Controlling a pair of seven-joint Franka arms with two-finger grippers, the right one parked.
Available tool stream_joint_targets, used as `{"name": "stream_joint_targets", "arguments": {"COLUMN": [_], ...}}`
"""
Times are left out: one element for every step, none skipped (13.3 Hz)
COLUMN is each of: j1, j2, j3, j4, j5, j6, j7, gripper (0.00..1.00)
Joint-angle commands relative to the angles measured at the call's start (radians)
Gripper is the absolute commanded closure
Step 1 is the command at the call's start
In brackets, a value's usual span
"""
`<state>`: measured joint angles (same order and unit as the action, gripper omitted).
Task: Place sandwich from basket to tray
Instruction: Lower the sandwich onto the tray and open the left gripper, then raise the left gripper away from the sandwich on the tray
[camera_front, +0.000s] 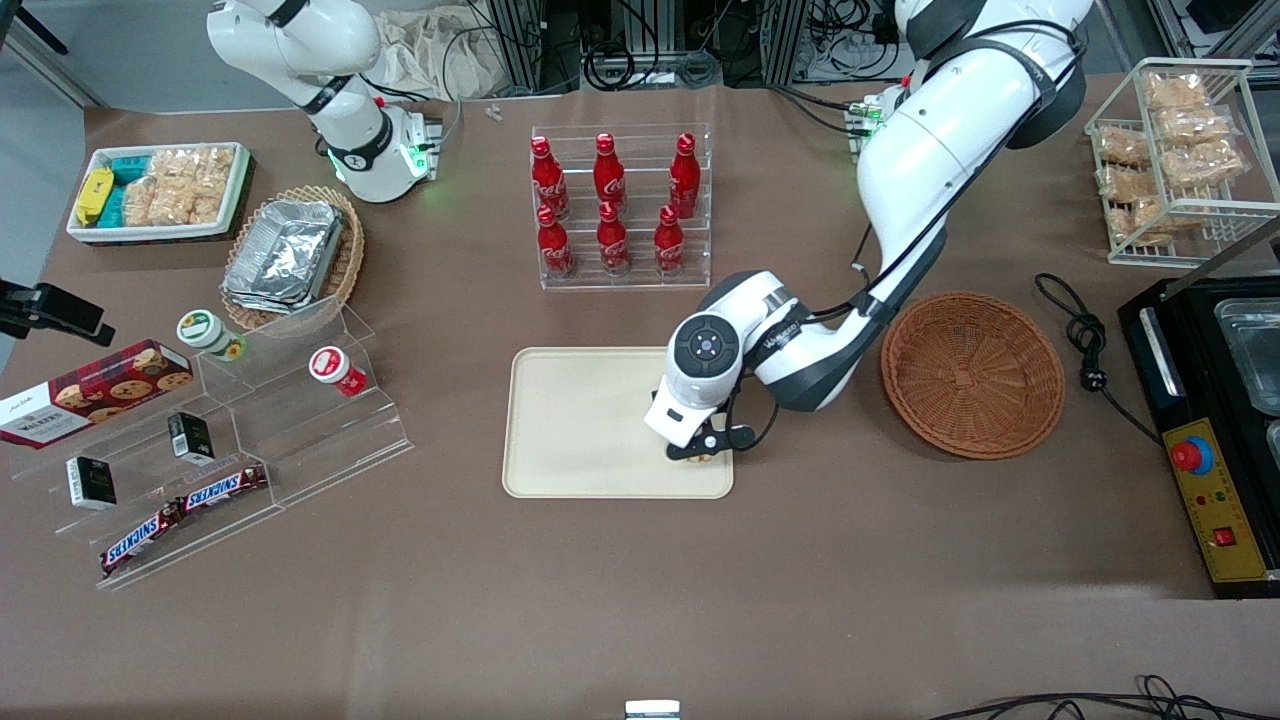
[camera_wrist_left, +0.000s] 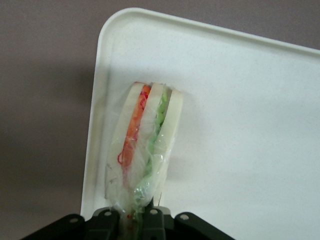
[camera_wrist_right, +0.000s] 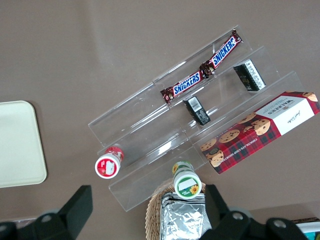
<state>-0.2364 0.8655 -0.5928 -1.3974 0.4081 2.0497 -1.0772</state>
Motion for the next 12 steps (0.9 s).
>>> {"name": "stream_joint_targets", "arguments": {"j1": [-0.017, -0.012, -0.004, 0.005, 0.032, 0.101, 0.142, 0.166, 0.218, 0.258, 0.265, 0.24], "j2": [0.006, -0.009, -0.037, -0.077, -0.132, -0.191, -0.256, -0.313, -0.382, -0.472, -0.547, -0.632], "j3": [0.007, 0.007, 0.007, 0.007, 0.004, -0.008, -0.018, -0.015, -0.016, -0.009, 0.051, 0.164], "j4": [0.06, 0.061, 0.063, 0.07, 0.075, 0.074, 0.061, 0.035, -0.027, -0.102, -0.156, -0.207], "j5": [0.023, 0.023, 0.024, 0.021, 0.005, -0.04, -0.092, -0.11, -0.123, -0.177, -0.252, -0.334], "j6": [-0.025, -0.029, -0.029, -0.042, -0.104, -0.188, -0.213, -0.229, -0.252, -0.252, -0.252, -0.255], "j7": [-0.018, -0.02, -0.018, -0.018, -0.009, 0.005, 0.022, 0.049, 0.095, 0.18, 0.286, 0.389], "gripper": [0.01, 0.01, 0.01, 0.01, 0.01, 0.01, 0.01, 0.01, 0.01, 0.01, 0.01, 0.01]}}
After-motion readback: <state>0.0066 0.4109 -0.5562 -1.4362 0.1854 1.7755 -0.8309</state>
